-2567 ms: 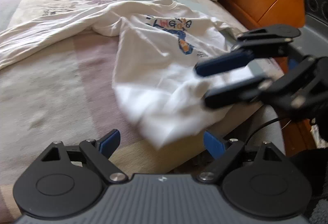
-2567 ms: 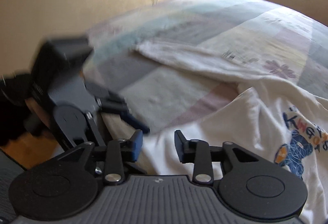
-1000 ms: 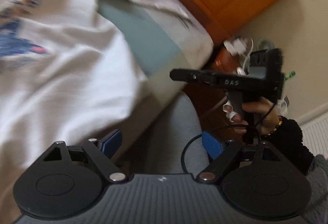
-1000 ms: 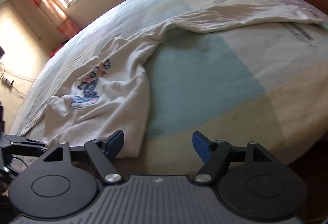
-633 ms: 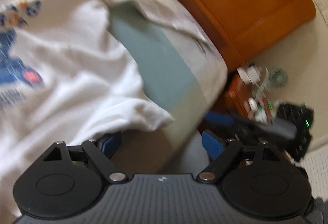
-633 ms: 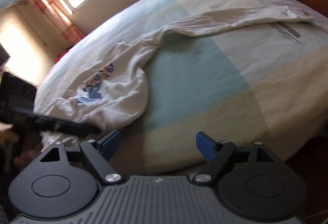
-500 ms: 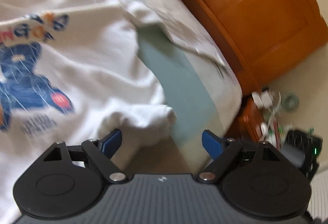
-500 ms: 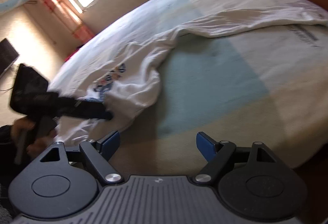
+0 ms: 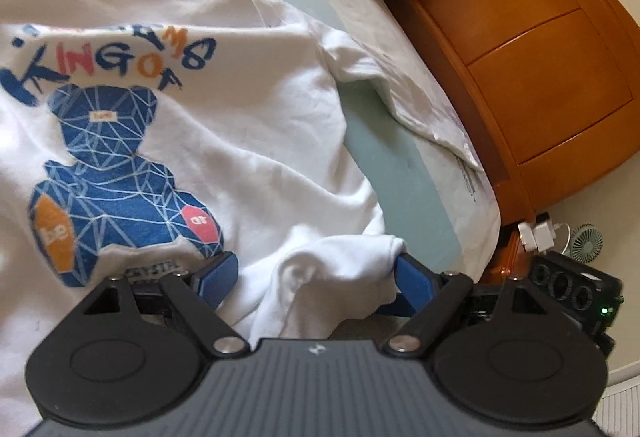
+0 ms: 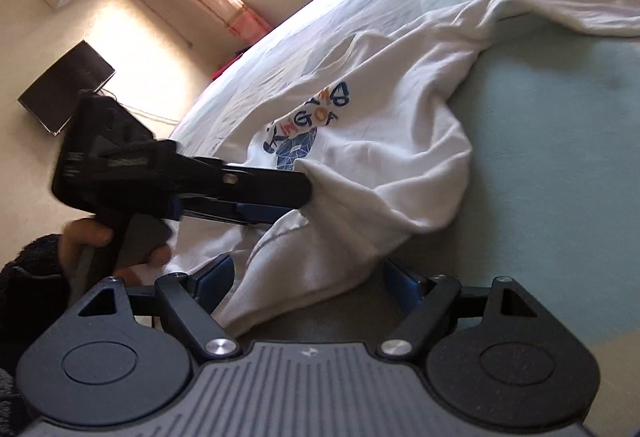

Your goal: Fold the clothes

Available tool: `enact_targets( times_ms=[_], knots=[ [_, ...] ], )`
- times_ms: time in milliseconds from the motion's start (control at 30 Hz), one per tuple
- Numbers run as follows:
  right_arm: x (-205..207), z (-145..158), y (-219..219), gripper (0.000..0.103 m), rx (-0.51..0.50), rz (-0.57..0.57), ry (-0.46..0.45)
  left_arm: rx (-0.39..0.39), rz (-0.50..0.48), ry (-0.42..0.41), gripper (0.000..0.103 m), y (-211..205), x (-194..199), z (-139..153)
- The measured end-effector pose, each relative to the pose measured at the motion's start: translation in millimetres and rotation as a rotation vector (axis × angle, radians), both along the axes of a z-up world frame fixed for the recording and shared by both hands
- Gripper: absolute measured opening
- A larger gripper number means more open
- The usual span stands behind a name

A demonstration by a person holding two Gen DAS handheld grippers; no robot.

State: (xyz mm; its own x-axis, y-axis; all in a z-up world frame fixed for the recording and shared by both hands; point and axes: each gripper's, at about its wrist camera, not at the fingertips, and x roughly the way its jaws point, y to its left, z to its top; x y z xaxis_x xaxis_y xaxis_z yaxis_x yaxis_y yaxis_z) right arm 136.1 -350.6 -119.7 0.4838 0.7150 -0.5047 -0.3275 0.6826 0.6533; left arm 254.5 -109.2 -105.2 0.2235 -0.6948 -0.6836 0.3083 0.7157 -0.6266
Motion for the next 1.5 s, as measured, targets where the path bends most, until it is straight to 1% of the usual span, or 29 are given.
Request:
enact_targets(
  times_ms=[100, 233, 267, 367, 467, 533, 567, 633, 700, 733, 767, 800, 867, 900, 933, 1033, 1133, 1200, 1300, 1367, 1400, 1500],
  knots=[
    [-5.7, 4.9, 1.0, 0.085, 0.037, 0.01, -0.024, 0.009, 0.001, -0.022, 0.085, 10.1, -7.9, 6.5],
    [-23.9, 21.0, -2.6, 0.085, 0.13, 0.04, -0.103, 0.016, 0.021, -0.054, 0.085, 27.0, -20.3, 14.3],
    [-22.5, 19.3, -2.6, 0.085, 0.143, 0.04, -0.1, 0.02, 0.027, -0.064, 0.085, 30.7, -23.1, 16.2],
    [-7.9, 2.7, -1.1, 0.085, 0.159, 0.028, -0.046, 0.037, 0.05, -0.093, 0.085, 39.6, -30.0, 22.2],
    [6.7, -13.9, 0.4, 0.085, 0.176, 0.015, 0.009, 0.043, 0.074, -0.106, 0.085, 47.6, -35.4, 25.6],
    [11.1, -23.8, -3.5, 0.083, 0.239, -0.011, 0.019, 0.042, 0.086, -0.106, 0.085, 52.4, -38.6, 25.6],
    [11.5, -25.4, -6.4, 0.083, 0.272, -0.032, 0.025, 0.042, 0.091, -0.106, 0.085, 54.7, -40.1, 25.3],
    [7.0, -19.4, -7.9, 0.083, 0.286, -0.053, 0.024, 0.041, 0.102, -0.105, 0.085, 59.3, -43.1, 24.6],
    [-1.4, -11.5, -7.0, 0.082, 0.276, -0.059, 0.0, 0.041, 0.112, -0.104, 0.085, 63.9, -46.2, 24.0],
    [-6.0, -7.6, -6.4, 0.077, 0.27, -0.06, -0.014, 0.041, 0.117, -0.104, 0.085, 66.2, -47.7, 23.7],
    [-10.5, -3.8, -5.7, 0.064, 0.263, -0.062, -0.029, 0.041, 0.122, -0.104, 0.085, 68.5, -49.2, 23.4],
    [-11.8, -3.3, -5.6, 0.057, 0.249, -0.07, -0.026, 0.04, 0.127, -0.103, 0.085, 70.7, -50.7, 23.1],
    [-8.8, -8.9, -6.2, 0.024, 0.207, -0.095, 0.016, 0.037, 0.135, -0.099, 0.085, 73.3, -52.4, 22.0],
    [-7.3, -13.0, -6.6, 0.015, 0.187, -0.106, 0.046, 0.036, 0.136, -0.097, 0.085, 73.8, -53.0, 21.5],
    [-7.6, -15.7, -6.8, 0.01, 0.174, -0.112, 0.064, 0.035, 0.134, -0.095, 0.085, 74.0, -53.6, 21.4],
    [-19.6, -8.5, -10.1, 0.009, 0.176, -0.114, 0.058, 0.044, 0.121, -0.103, 0.085, 75.1, -57.1, 23.7],
    [-37.3, 10.5, -19.9, 0.009, 0.148, -0.137, 0.037, 0.055, 0.112, -0.114, 0.085, 79.6, -62.1, 26.8],
    [-49.4, 22.7, -28.6, 0.009, 0.129, -0.149, 0.039, 0.066, 0.112, -0.118, 0.085, 83.6, -65.8, 28.9],
    [-61.9, 32.1, -39.5, 0.009, 0.116, -0.157, 0.064, 0.08, 0.11, -0.137, 0.085, 89.3, -72.9, 33.4],
    [-67.4, 30.4, -51.1, 0.009, 0.103, -0.165, 0.116, 0.086, 0.112, -0.146, 0.085, 92.2, -77.7, 35.3],
    [-69.2, 29.0, -55.1, 0.009, 0.064, -0.175, 0.139, 0.087, 0.112, -0.148, 0.085, 93.4, -80.0, 36.1],
    [-68.9, 22.2, -55.9, 0.012, -0.111, -0.173, 0.224, 0.088, 0.113, -0.153, 0.086, 98.2, -86.6, 38.6]
  ],
)
